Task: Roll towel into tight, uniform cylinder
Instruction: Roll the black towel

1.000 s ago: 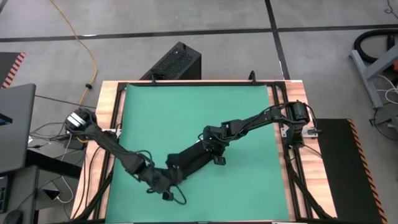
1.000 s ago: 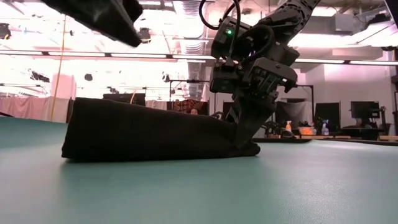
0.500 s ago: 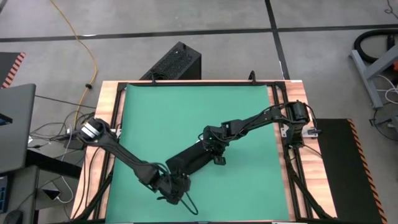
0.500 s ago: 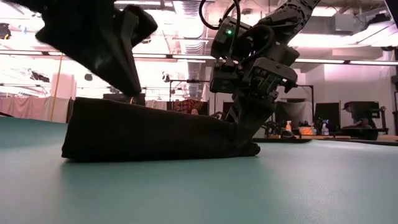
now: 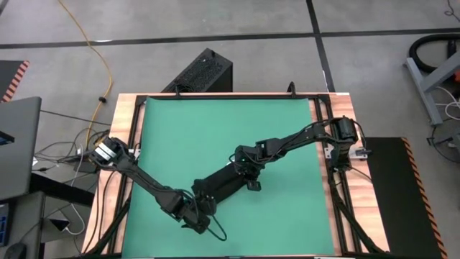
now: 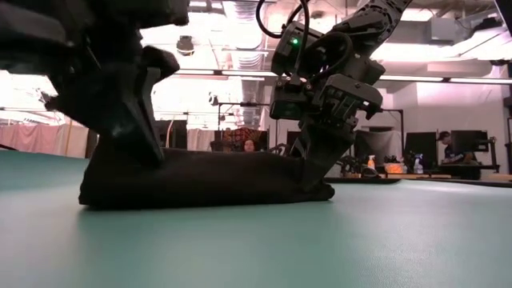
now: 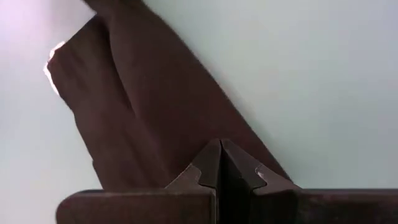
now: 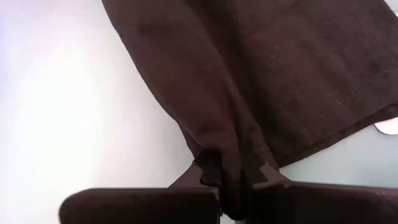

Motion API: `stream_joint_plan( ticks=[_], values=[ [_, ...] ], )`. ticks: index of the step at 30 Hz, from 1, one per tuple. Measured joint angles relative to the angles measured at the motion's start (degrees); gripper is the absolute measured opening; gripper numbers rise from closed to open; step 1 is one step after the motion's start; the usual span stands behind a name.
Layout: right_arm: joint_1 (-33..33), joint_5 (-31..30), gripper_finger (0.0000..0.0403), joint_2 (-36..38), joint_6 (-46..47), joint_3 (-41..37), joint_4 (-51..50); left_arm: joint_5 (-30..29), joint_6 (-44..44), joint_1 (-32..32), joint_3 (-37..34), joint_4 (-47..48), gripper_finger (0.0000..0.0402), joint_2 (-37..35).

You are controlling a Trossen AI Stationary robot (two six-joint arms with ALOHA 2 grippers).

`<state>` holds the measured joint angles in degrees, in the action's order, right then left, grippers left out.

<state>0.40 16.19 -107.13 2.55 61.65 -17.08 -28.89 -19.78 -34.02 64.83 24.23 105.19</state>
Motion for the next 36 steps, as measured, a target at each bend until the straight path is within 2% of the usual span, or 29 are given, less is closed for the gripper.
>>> stream_joint_plan(
  ticks=[5,9,12,17,21,29,36],
  values=[
    [0.28,-0.05,0.0023,0.00,0.00,0.00,-0.09,-0.99,-4.07,0.04,-4.36,-2.30,0.0000,-0.02],
    [0.55,-0.18,0.0023,0.00,0.00,0.00,-0.13,-2.00,-6.29,-0.41,-5.09,-1.75,0.0000,-0.02],
    [0.70,-0.26,0.0024,0.00,0.00,0.00,-0.20,-2.76,-6.19,-0.75,-4.84,-1.65,0.0000,-0.02],
    [0.72,-0.26,0.0024,0.00,0.00,0.00,-0.20,-7.38,-2.10,-1.07,-2.08,-1.92,0.0000,-0.33],
    [0.72,-0.24,0.0024,0.00,0.02,0.00,-0.20,-9.83,-1.21,-0.72,-2.52,-1.78,0.0000,-0.35],
    [0.72,-0.21,0.0025,0.00,0.32,0.00,-0.13,-10.09,-7.67,-0.42,-9.77,-7.98,0.0000,-0.33],
    [0.95,0.09,0.0037,-0.02,0.26,0.00,-0.09,-11.01,-13.75,-0.74,-13.68,-8.96,0.0000,-0.31]
  ],
)
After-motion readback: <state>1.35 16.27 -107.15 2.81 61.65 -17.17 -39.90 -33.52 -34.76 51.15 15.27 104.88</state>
